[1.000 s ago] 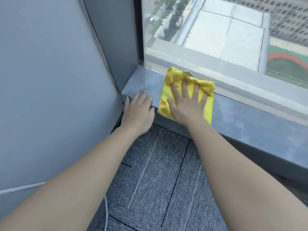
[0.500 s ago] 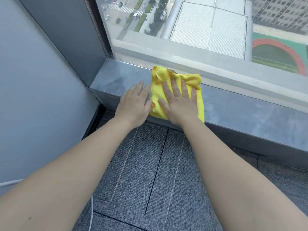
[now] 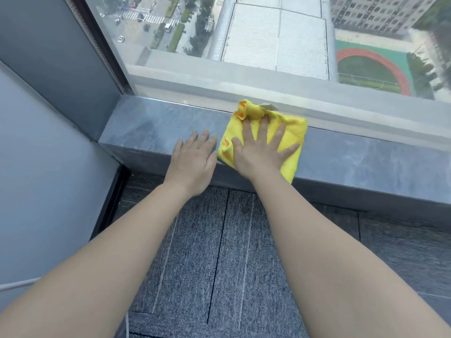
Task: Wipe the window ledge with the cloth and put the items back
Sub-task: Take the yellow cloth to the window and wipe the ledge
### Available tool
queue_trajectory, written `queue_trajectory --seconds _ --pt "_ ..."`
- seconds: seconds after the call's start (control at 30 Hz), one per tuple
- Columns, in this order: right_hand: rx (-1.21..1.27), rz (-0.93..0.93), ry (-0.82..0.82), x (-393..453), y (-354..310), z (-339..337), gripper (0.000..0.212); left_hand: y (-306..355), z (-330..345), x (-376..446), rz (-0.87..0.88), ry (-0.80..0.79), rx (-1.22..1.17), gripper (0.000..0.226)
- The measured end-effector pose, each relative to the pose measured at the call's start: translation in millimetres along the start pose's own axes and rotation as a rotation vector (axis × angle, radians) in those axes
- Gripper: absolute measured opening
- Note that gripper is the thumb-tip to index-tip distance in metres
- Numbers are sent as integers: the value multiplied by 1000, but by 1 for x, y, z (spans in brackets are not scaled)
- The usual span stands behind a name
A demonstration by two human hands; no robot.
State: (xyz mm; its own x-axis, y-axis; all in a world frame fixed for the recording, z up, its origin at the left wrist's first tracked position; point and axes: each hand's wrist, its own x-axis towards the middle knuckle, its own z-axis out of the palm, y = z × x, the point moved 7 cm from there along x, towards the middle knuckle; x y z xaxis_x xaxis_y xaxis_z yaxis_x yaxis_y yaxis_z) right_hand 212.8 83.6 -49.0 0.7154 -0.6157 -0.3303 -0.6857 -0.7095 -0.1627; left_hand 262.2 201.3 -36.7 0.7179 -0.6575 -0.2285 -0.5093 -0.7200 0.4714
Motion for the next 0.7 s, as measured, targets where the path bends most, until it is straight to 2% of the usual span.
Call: queue_trajectory --seconds 0.13,0.33,0.4,0.57,0.7 --pt "-45 -219 1 -10 -15 3 53 -2 -11 -2 -40 95 -205 47" --pt "-100 -261 -124 -20 -4 0 56 21 -10 -10 -83 -39 -275 51" --pt "-89 -272 -138 -22 3 0 57 28 -8 -10 -62 -44 -237 52" --pt "-122 -248 -41 -18 53 -5 60 54 17 -2 2 -32 -61 53" --pt "-114 -150 -4 -13 103 -14 61 79 42 -3 20 -30 68 53"
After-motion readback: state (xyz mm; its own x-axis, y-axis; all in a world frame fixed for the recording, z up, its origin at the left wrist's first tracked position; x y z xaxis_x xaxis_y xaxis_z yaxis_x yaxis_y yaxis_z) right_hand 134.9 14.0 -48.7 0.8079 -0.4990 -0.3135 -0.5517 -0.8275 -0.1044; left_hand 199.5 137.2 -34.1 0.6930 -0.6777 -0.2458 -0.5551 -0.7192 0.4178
